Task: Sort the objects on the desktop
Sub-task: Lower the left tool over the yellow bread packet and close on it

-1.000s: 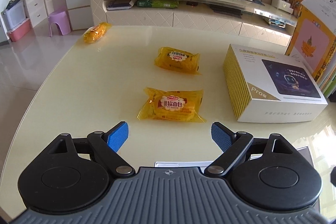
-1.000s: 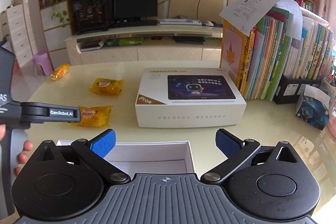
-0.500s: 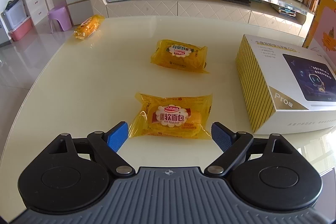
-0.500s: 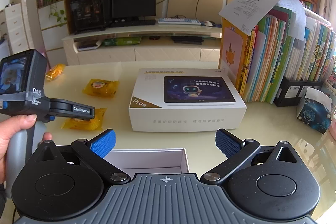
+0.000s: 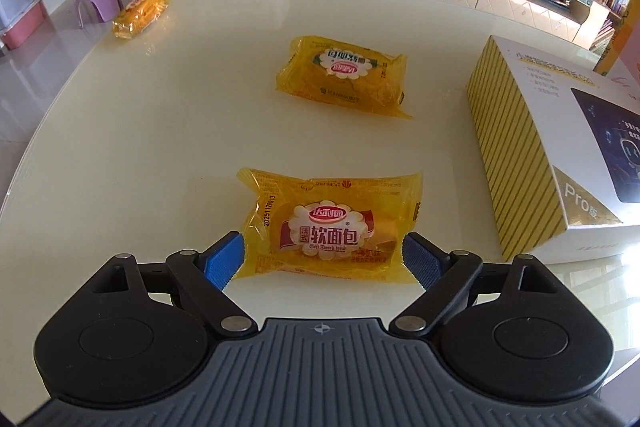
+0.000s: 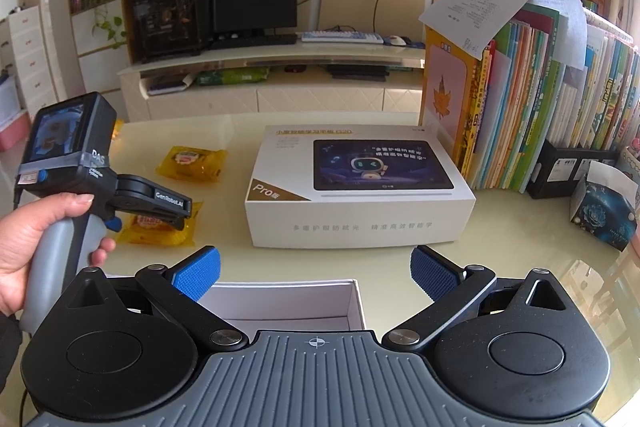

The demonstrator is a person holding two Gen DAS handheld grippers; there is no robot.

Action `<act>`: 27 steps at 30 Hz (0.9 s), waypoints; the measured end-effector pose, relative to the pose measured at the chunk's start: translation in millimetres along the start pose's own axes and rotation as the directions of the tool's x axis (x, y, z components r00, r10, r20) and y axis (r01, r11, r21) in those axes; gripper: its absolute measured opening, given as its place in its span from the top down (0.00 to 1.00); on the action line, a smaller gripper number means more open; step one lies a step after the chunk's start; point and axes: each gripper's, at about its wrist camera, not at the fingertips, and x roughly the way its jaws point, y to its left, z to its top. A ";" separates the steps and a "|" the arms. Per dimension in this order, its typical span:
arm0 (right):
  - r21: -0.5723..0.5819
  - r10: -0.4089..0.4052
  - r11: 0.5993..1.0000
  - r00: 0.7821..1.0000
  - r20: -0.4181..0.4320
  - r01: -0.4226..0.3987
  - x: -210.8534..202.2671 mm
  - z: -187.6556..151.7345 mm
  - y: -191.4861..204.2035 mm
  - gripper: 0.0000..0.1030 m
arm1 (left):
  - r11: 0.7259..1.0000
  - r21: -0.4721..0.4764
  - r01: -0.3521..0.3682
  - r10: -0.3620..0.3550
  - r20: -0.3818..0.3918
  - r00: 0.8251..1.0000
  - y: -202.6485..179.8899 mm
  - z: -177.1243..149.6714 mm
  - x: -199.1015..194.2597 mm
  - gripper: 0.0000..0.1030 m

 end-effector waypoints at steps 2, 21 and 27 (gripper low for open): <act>0.002 0.004 1.000 1.000 -0.002 -0.004 2.6 4.6 1.8 0.00 | 1.000 -0.008 0.004 -0.004 -0.006 1.000 1.3 1.4 1.9 0.00; 0.021 0.014 1.000 1.000 -0.018 -0.013 7.4 -2.2 -4.4 0.00 | 0.998 0.052 -0.035 0.035 0.003 0.999 -16.1 16.7 21.0 0.00; 0.021 0.016 1.000 1.000 -0.023 -0.016 10.2 -3.3 -6.2 0.00 | 0.996 0.074 -0.050 0.048 0.031 0.998 -19.6 12.5 22.7 0.00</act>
